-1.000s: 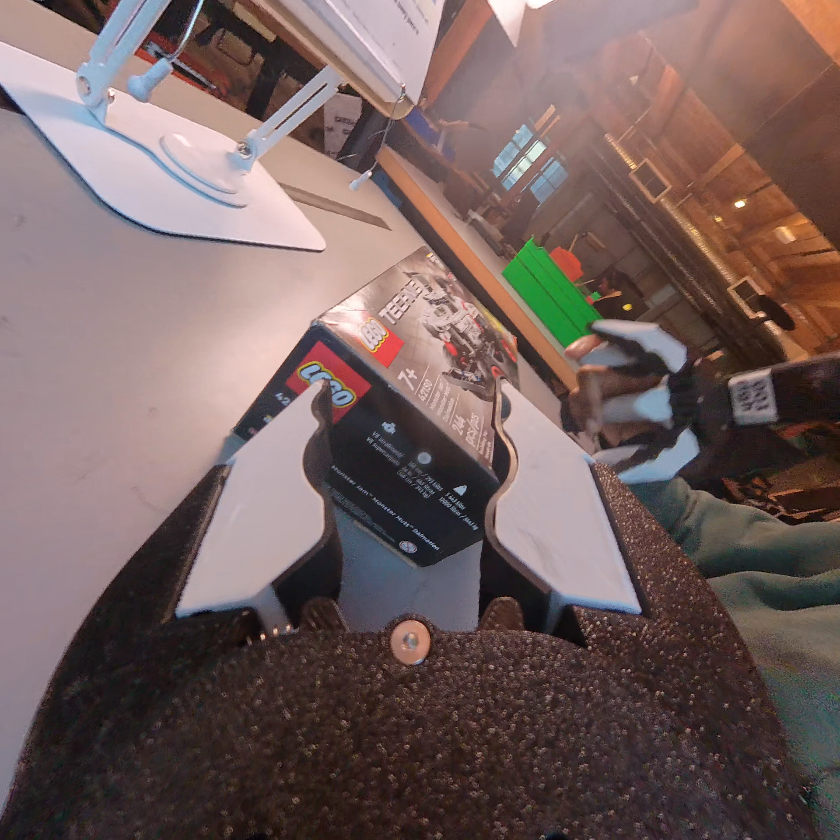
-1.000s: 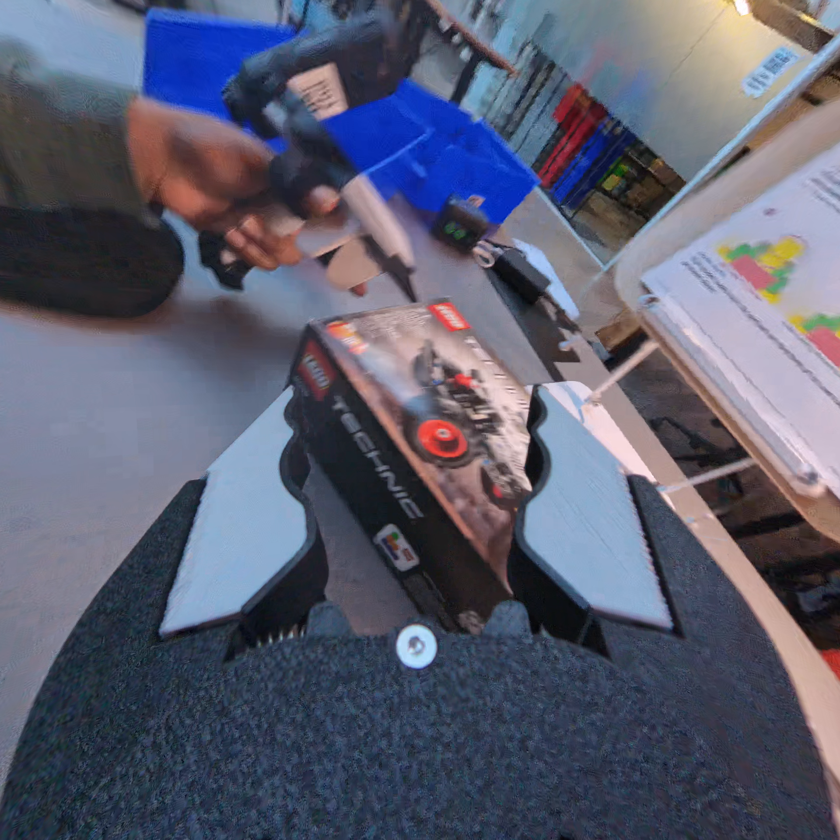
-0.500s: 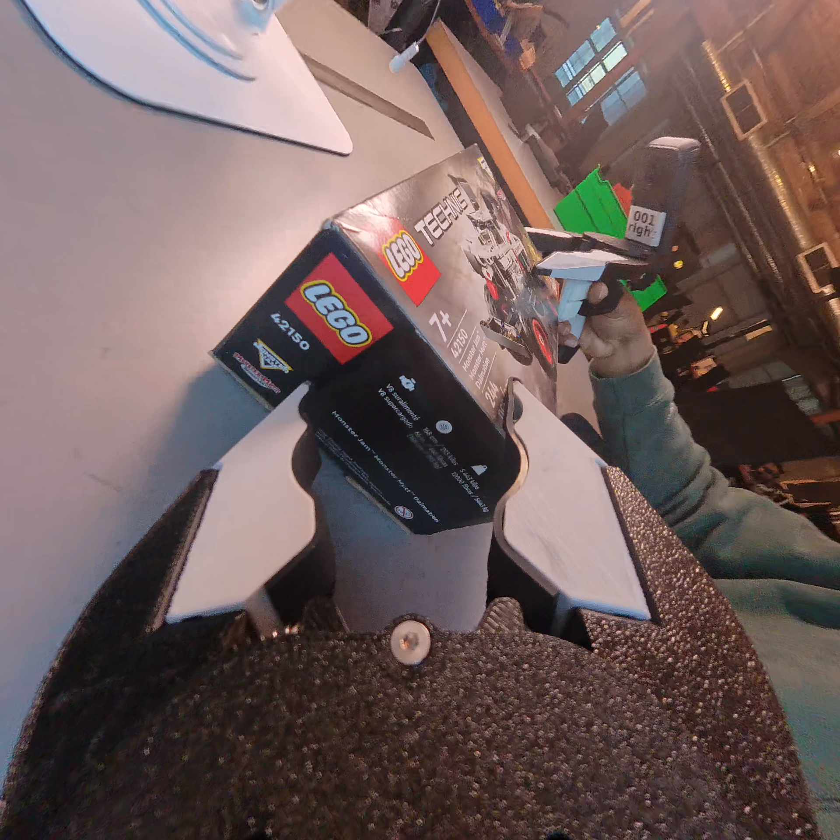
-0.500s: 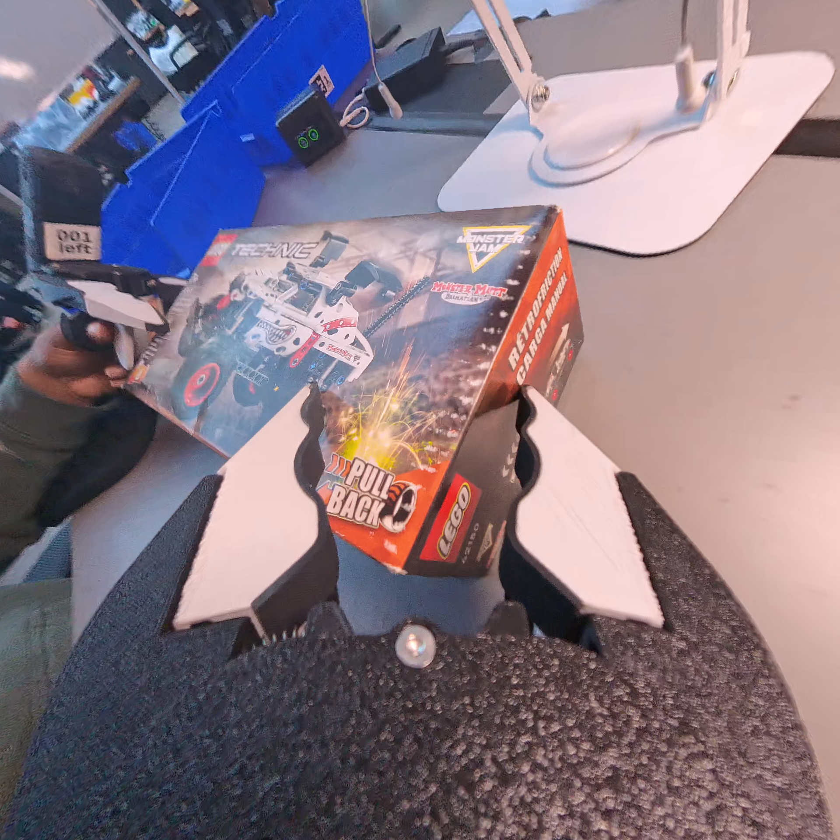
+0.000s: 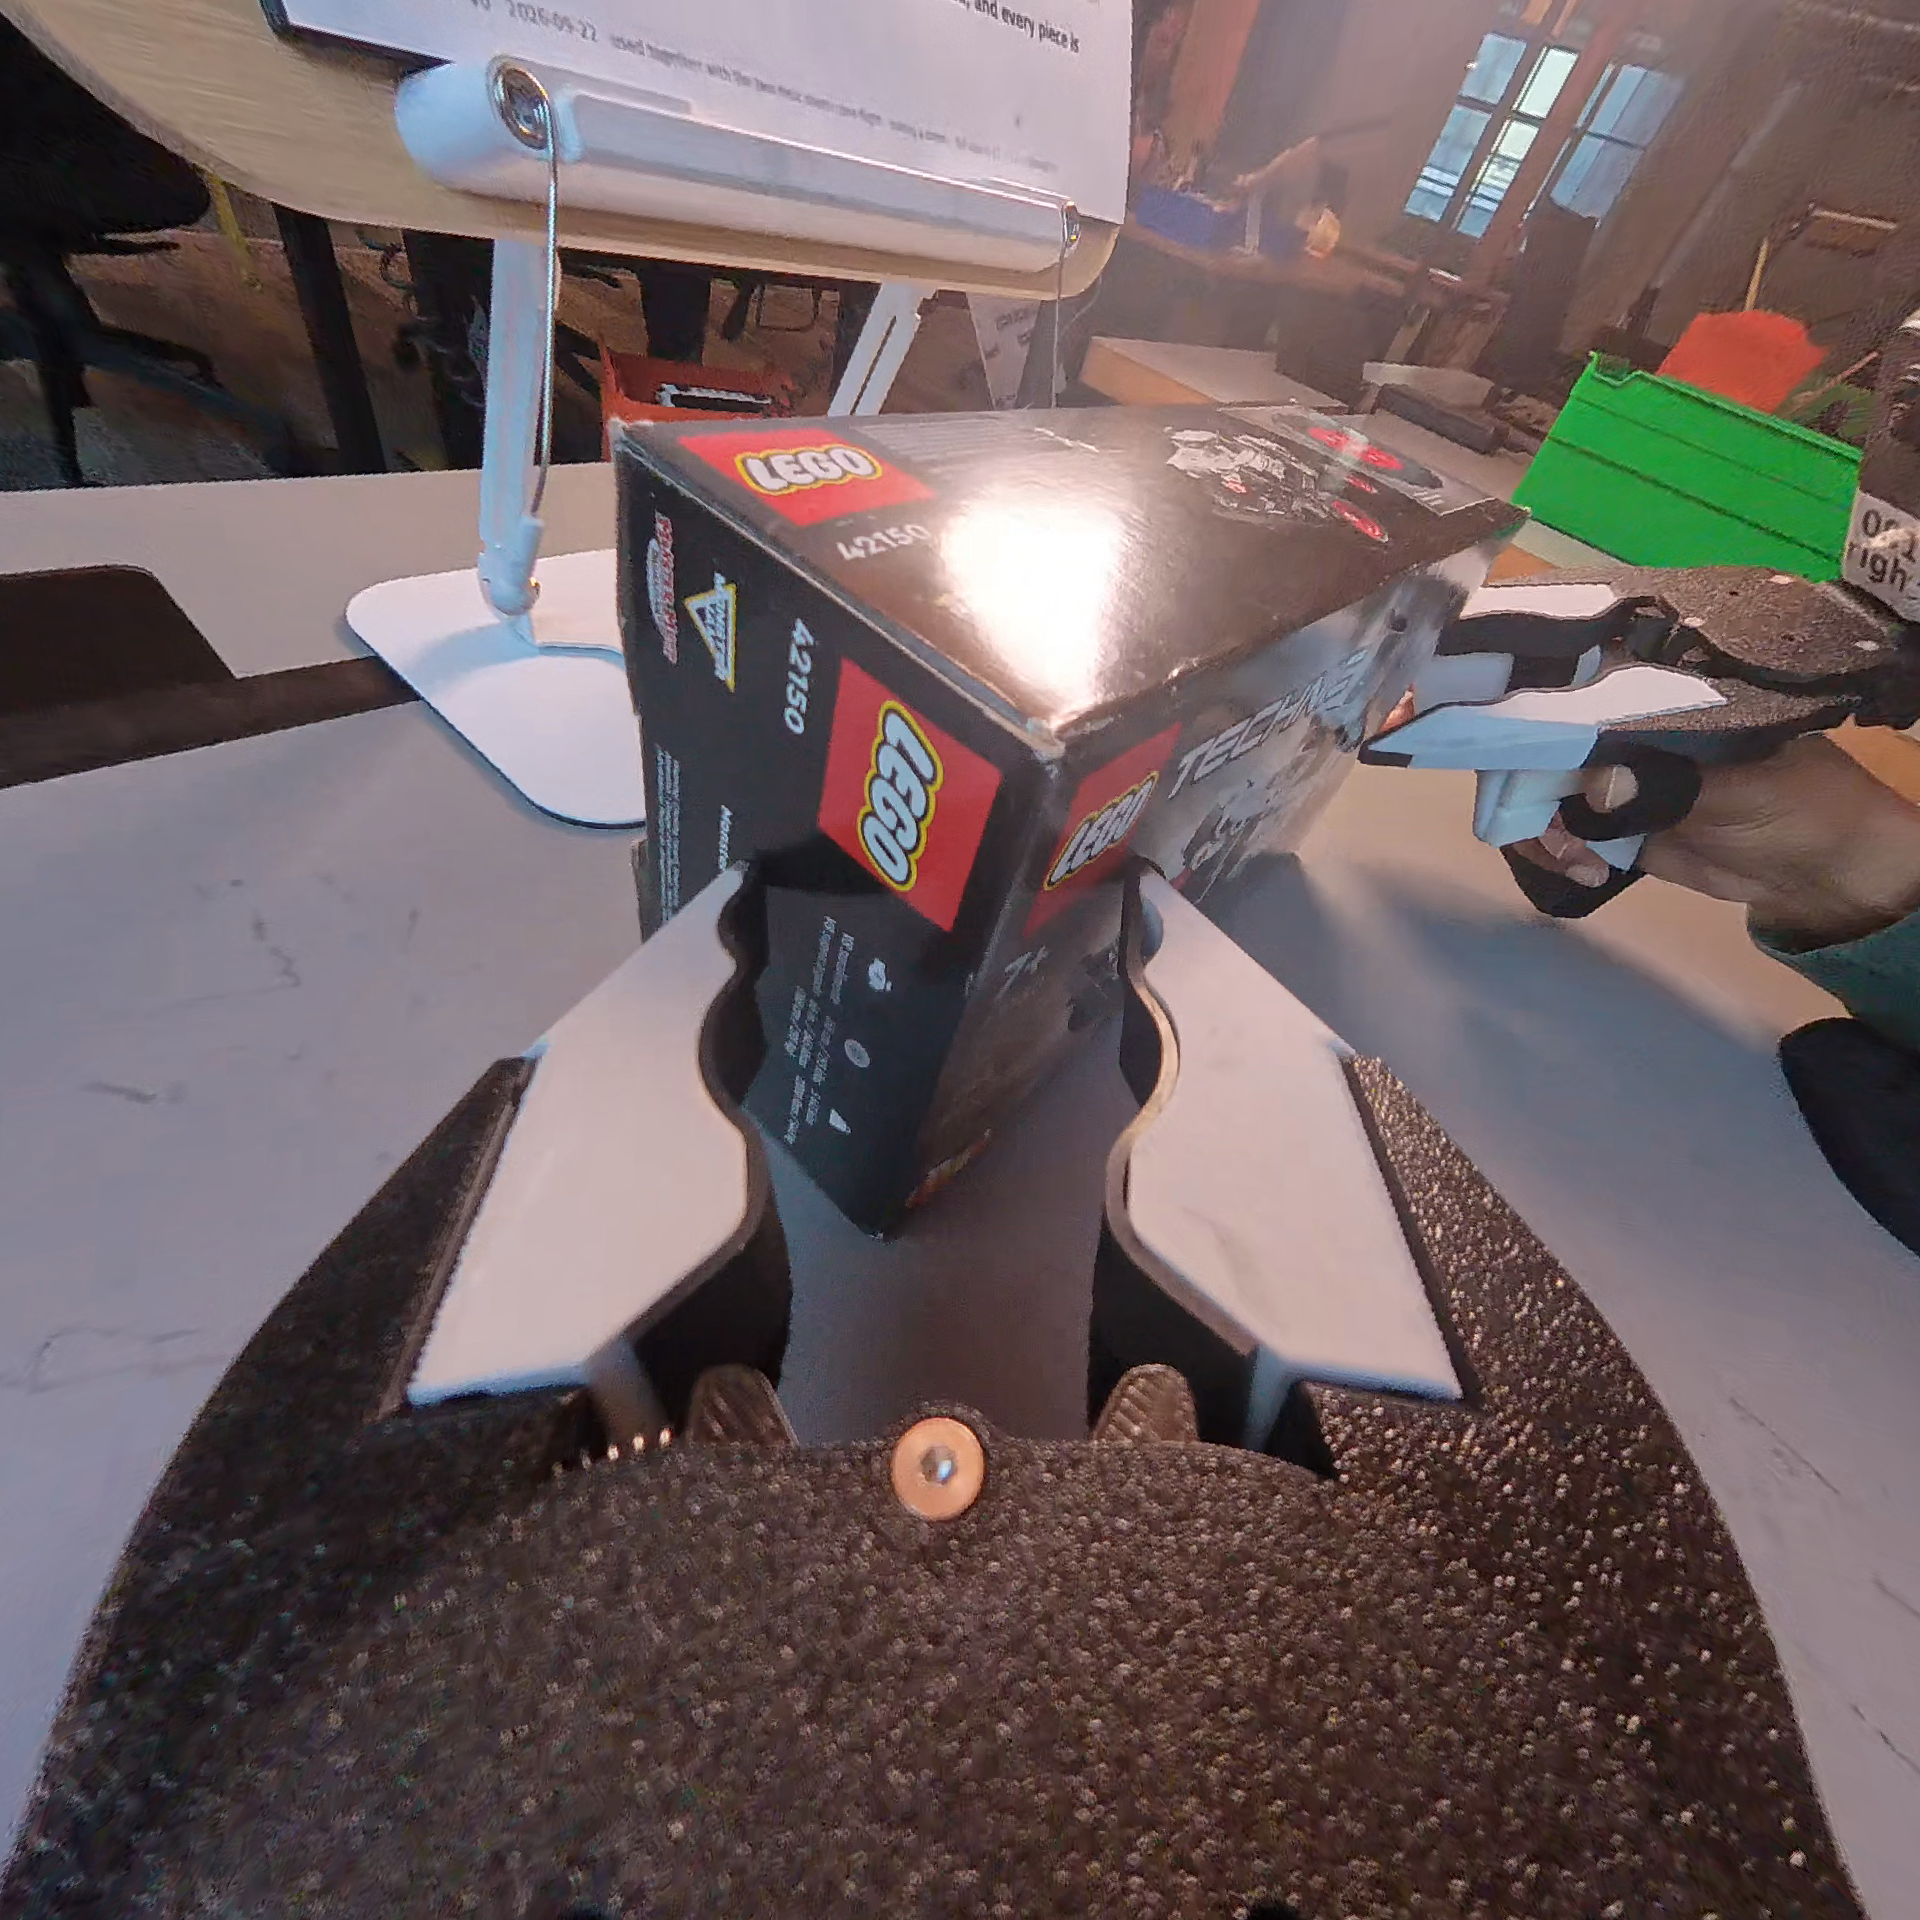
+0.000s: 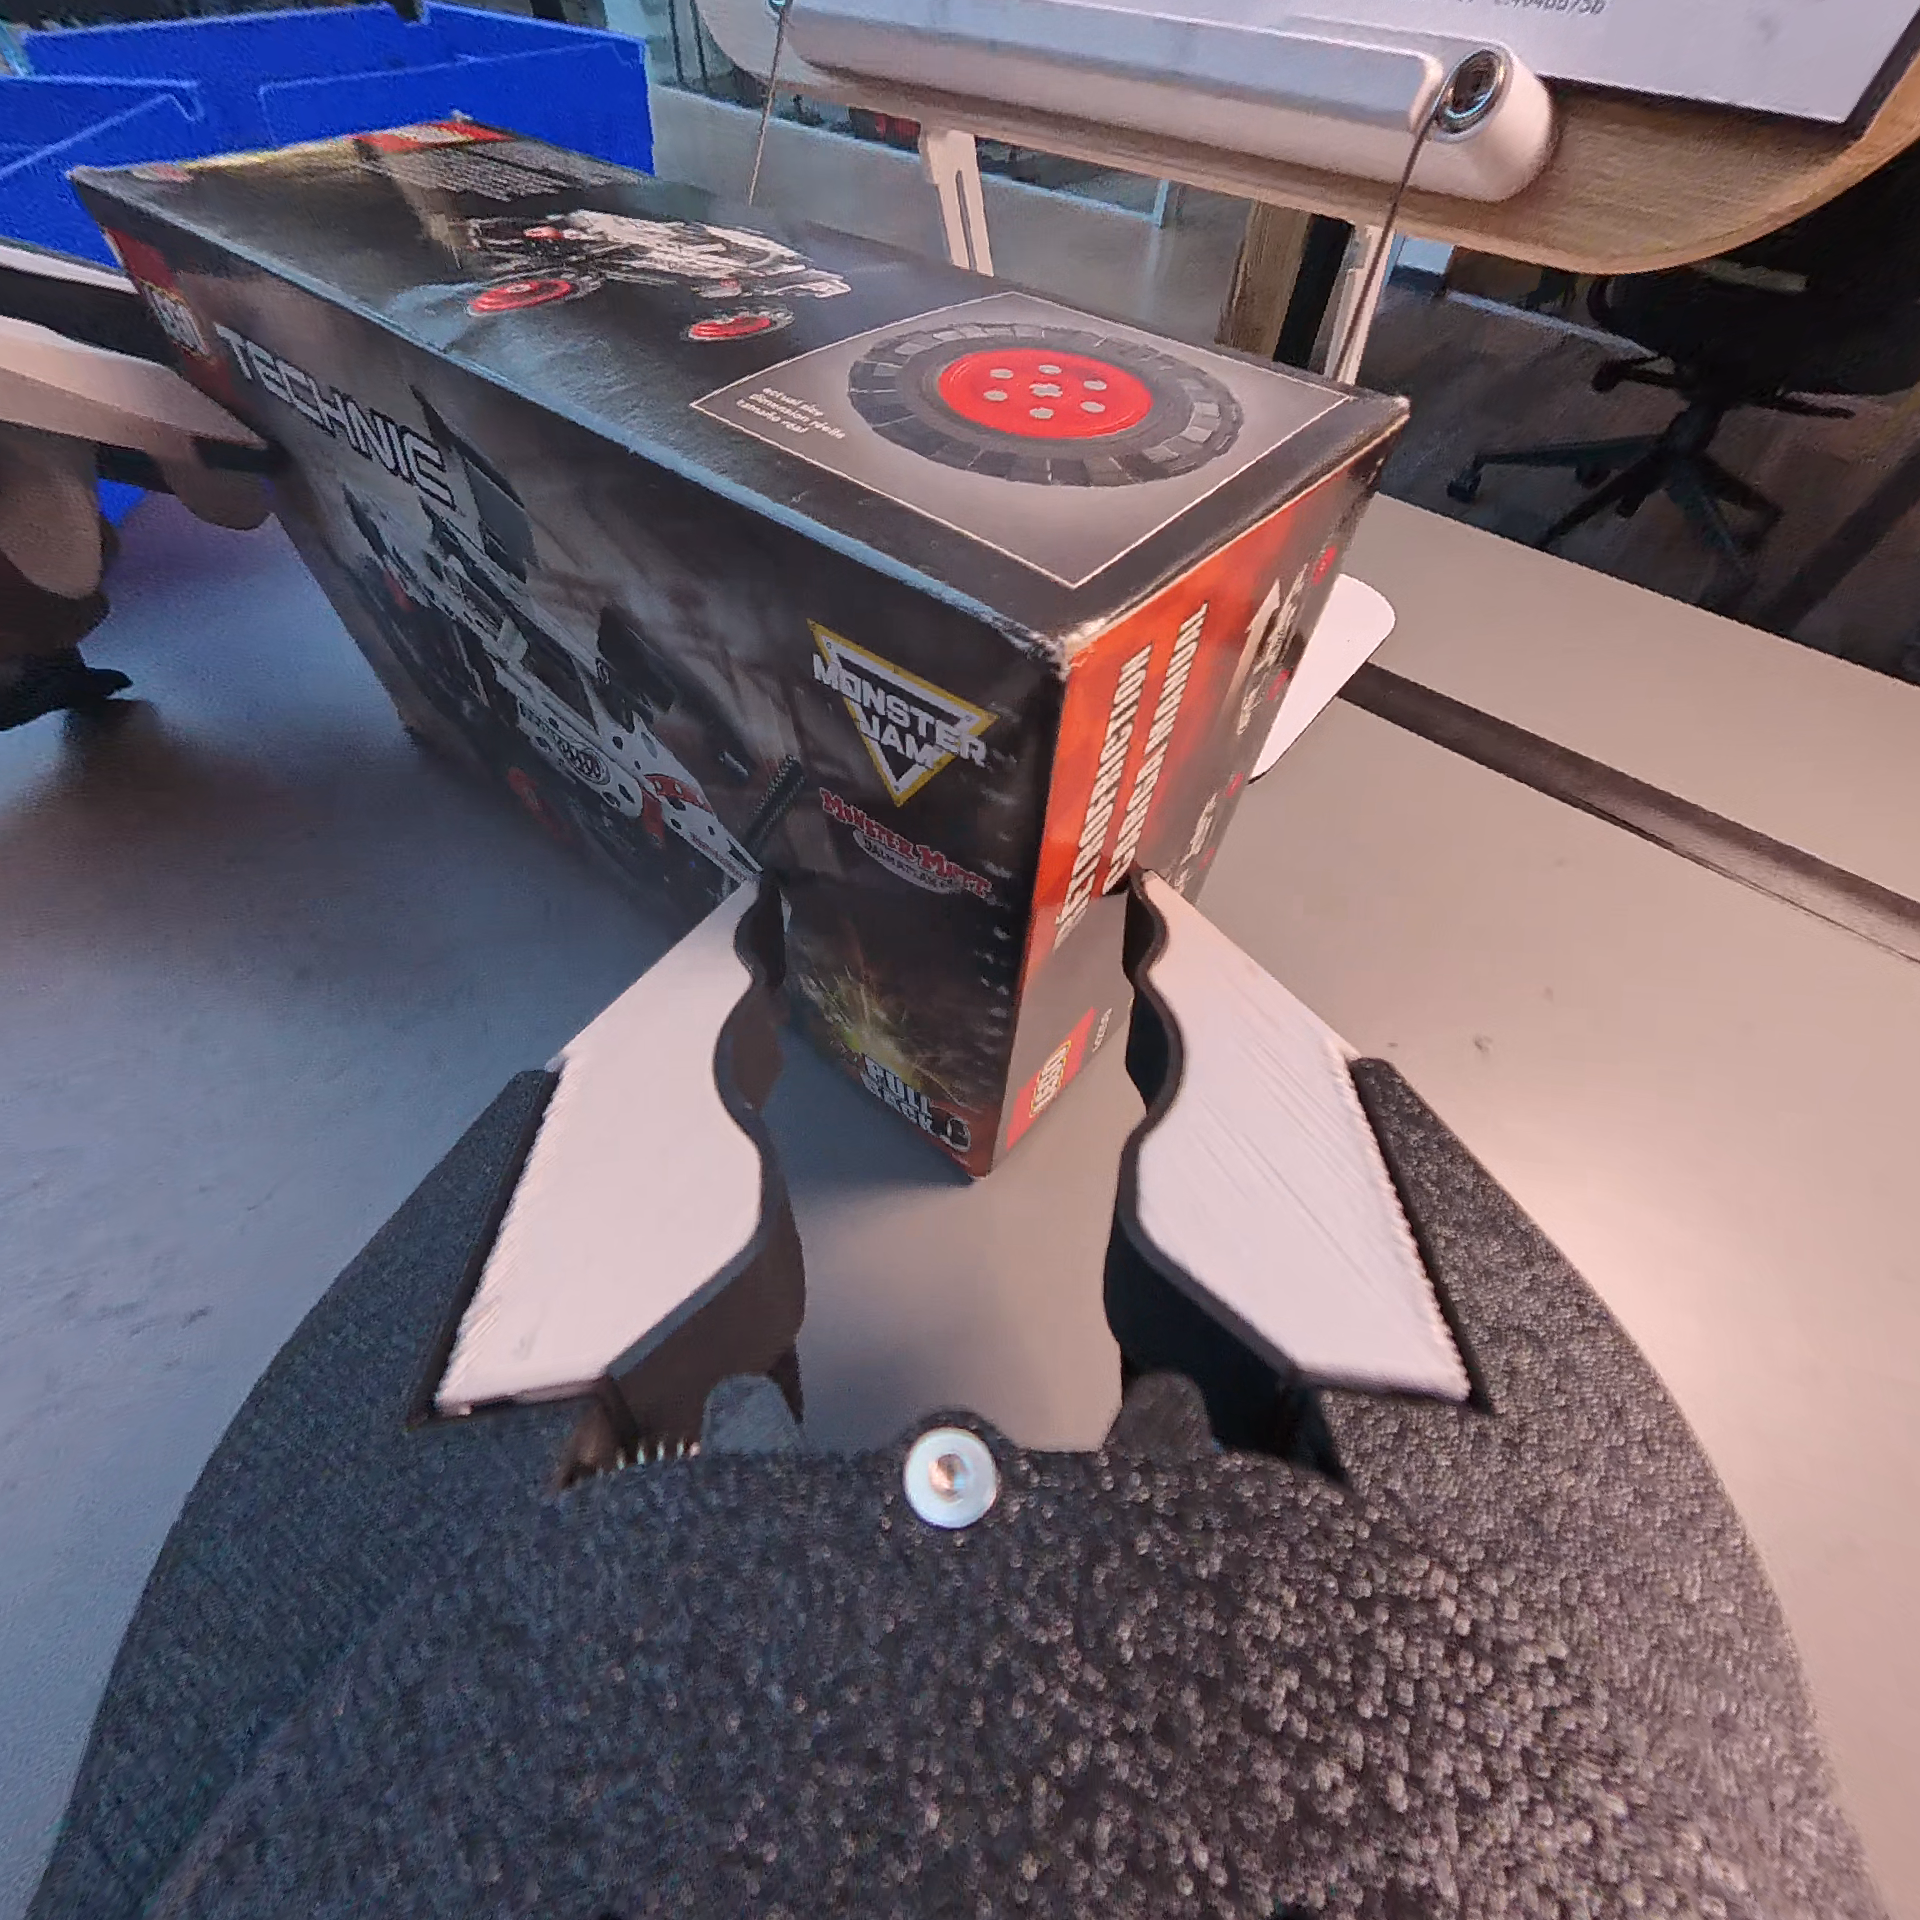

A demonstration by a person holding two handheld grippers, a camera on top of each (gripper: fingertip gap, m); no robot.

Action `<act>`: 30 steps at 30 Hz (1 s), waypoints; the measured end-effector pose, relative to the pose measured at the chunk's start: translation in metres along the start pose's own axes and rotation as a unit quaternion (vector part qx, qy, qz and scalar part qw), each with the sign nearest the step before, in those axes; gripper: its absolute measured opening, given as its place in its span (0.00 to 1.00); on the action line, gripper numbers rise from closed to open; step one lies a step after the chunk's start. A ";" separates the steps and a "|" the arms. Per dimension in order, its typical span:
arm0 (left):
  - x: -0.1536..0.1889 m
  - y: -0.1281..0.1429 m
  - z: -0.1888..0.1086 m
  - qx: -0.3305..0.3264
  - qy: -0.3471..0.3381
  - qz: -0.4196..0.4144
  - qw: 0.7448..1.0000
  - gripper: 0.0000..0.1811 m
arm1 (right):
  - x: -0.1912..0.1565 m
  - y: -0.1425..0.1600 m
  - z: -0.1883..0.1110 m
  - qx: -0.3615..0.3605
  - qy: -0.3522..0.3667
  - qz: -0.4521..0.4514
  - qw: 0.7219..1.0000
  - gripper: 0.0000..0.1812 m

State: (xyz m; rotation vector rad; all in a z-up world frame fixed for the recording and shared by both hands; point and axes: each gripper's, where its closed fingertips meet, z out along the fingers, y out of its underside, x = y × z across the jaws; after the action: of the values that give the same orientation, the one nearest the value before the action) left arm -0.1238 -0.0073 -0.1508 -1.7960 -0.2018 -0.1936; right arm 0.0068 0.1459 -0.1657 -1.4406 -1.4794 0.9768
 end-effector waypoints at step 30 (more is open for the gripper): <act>0.000 -0.067 -0.026 0.076 -0.134 0.067 0.986 0.40 | 0.023 -0.080 -0.039 0.102 0.122 -0.037 0.987 0.43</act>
State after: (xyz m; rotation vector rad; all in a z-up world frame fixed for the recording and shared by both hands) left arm -0.1404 -0.0179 -0.0819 -1.6718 -0.2773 0.1566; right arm 0.0150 0.1646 -0.0768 -1.2970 -1.2091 0.8478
